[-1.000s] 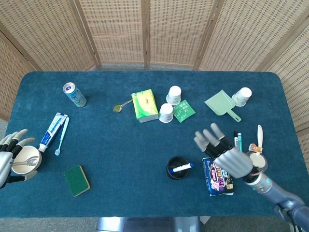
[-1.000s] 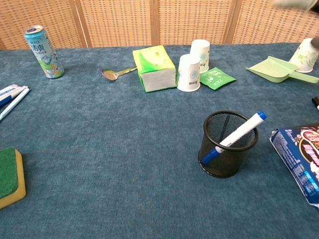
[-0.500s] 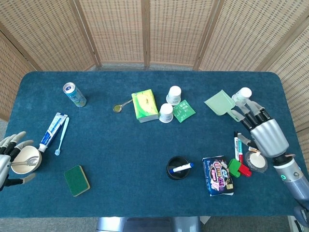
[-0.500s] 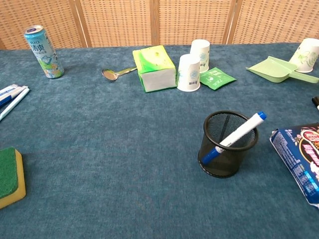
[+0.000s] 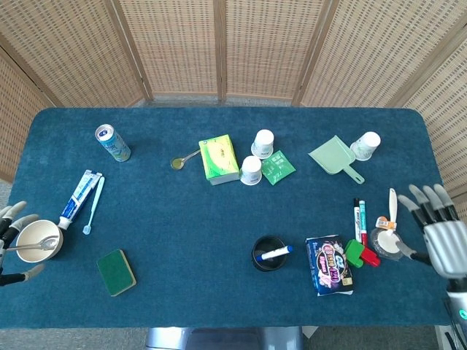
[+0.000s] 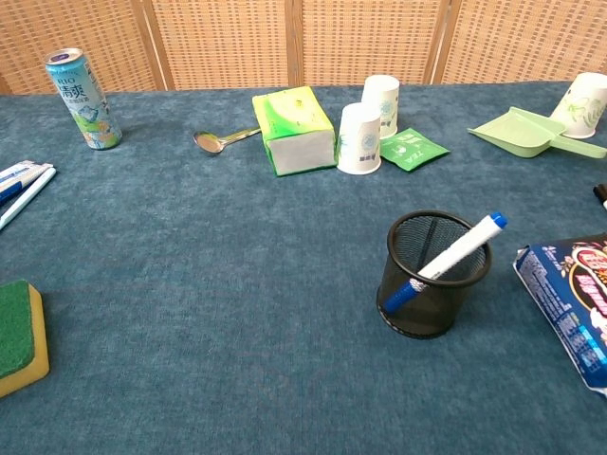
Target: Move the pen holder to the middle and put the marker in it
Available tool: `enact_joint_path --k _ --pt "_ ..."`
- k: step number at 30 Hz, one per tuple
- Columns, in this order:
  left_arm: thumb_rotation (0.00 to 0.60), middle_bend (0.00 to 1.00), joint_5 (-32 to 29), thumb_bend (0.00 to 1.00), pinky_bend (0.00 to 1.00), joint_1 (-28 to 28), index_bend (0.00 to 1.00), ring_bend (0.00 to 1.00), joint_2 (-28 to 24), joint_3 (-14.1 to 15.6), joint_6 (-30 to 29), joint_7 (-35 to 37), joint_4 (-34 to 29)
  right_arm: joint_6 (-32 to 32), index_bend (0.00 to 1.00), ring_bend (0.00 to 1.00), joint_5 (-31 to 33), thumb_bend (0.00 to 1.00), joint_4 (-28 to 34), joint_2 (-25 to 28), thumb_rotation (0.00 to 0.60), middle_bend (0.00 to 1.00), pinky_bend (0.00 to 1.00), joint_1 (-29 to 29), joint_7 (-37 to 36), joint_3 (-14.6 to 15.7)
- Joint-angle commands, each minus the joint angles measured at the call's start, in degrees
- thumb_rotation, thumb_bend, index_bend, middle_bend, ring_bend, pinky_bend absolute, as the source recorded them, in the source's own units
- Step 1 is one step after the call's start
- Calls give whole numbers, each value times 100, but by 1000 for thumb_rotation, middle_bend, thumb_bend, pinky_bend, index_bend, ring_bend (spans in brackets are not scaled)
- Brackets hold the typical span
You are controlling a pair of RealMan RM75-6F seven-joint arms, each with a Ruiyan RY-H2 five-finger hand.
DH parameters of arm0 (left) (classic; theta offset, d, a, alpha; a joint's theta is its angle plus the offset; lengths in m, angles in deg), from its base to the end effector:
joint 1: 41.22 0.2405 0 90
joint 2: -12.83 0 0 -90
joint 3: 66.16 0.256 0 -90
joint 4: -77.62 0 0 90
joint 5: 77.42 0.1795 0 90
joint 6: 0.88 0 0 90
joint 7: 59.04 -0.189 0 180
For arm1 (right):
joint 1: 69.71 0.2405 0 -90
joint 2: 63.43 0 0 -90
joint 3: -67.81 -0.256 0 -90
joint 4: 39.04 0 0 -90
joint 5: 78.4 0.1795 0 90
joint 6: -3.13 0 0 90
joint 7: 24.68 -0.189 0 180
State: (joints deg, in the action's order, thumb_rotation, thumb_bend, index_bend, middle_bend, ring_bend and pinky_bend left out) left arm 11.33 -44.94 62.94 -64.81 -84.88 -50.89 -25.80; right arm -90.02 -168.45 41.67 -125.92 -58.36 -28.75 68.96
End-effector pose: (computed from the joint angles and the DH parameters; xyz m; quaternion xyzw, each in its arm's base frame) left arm -0.2792 0.2018 0.2248 -0.5987 -0.4387 -0.3870 0.5471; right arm -0.2870 -0.2466 0.2199 0.6460 -0.2644 0.4108 0.5866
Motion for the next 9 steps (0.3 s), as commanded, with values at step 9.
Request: enact_joint_path --k 9 --pt "600 0 144 93 60 165 187 0 217 54 -248 230 284 -214 152 0 429 55 759 118 600 0 0 -734 829 102"
